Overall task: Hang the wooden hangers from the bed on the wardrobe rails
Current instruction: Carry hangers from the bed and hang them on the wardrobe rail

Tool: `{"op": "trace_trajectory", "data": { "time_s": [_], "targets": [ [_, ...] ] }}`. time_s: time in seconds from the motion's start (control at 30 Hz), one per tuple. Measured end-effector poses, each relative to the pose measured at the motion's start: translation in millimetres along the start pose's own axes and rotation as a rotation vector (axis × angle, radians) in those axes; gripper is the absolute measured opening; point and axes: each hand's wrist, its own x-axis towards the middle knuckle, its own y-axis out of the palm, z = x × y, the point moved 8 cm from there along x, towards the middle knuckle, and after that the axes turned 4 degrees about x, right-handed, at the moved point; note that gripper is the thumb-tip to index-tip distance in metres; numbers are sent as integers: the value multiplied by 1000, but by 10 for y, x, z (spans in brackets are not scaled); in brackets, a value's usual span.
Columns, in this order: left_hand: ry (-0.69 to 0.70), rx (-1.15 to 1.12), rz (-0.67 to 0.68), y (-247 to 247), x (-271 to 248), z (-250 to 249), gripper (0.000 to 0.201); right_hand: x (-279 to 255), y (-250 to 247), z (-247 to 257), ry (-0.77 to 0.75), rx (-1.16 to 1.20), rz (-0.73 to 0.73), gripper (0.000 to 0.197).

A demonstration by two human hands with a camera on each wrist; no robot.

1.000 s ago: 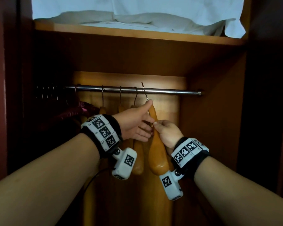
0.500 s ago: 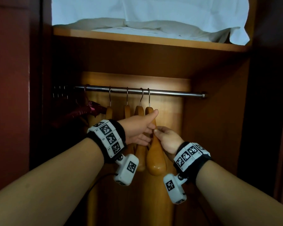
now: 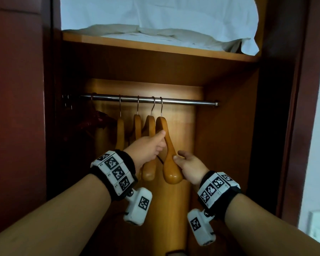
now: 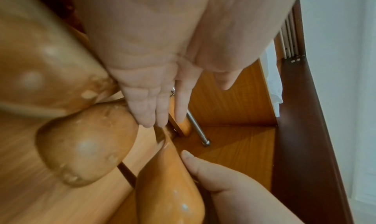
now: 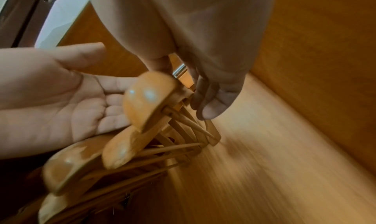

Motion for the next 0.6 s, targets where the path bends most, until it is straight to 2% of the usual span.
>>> {"op": "trace_trajectory", "data": {
  "time_s": [0.13, 0.3, 0.43, 0.6],
  "targets": [
    [0, -32, -9, 1, -229, -82, 67, -212, -42, 0, 81, 66, 21, 63],
    [16, -68, 9, 182, -536, -323, 66, -589, -230, 124, 103, 64, 33, 64],
    [51, -108, 47, 571, -741, -495, 63, -1033, -557, 153, 107, 84, -10, 63],
    [48, -192, 124, 1294, -1029, -645, 58, -1807, -1100, 118, 108, 57, -58, 58]
  ]
}}
